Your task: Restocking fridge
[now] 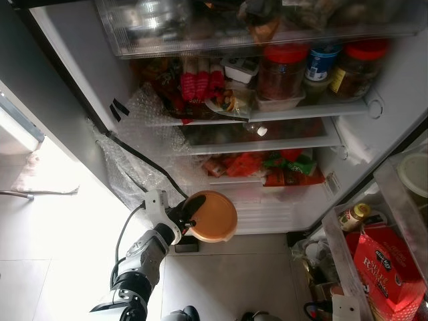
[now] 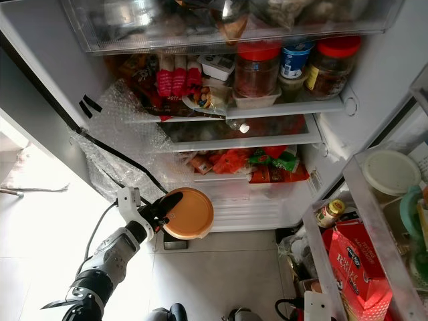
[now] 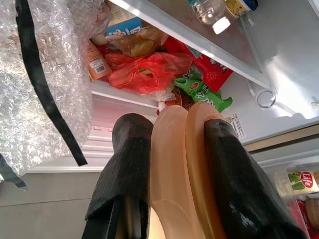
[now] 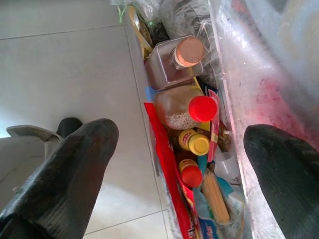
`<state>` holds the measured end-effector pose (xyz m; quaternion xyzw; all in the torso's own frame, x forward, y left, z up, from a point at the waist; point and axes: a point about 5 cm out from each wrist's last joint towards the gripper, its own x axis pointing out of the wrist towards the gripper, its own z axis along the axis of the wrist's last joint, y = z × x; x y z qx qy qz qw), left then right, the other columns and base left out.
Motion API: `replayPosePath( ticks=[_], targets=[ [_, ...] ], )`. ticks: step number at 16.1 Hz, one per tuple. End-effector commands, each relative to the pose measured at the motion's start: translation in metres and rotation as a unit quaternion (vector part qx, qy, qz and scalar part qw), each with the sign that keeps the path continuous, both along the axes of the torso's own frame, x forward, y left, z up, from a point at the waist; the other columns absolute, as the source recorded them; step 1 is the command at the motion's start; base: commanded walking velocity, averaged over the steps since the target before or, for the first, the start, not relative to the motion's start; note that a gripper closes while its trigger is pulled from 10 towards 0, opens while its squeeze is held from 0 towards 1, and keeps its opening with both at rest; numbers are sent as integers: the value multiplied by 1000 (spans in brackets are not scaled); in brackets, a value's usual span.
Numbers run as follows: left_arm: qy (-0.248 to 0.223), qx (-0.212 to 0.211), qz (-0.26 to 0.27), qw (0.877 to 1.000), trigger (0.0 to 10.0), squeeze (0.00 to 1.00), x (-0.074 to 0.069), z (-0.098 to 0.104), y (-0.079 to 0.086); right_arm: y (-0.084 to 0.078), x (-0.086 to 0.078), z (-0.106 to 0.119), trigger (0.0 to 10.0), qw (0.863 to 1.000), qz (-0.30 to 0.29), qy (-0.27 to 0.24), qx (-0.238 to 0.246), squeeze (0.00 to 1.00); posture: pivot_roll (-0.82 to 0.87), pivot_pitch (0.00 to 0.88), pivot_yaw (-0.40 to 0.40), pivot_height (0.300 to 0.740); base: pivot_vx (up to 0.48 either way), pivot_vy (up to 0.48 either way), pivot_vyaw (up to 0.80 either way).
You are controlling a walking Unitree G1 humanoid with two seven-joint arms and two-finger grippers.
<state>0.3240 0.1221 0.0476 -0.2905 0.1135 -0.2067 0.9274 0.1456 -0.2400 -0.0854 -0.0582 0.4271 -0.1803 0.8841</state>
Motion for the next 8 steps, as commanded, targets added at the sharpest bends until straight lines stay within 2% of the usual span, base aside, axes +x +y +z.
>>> replayPosePath(
  ticks=[1, 8],
  targets=[
    [4, 5, -2, 1000, 10000, 0, -3, -3, 4, 0, -11, -4, 10000, 1000, -3, 19, -4, 0, -79, 210, 73, 740, 0, 0, 0],
    [5, 10, -4, 1000, 10000, 0, -3, -4, 4, 2, -12, -5, 10000, 1000, 7, 25, -10, 0, -77, 210, 73, 740, 0, 0, 0]
  ],
)
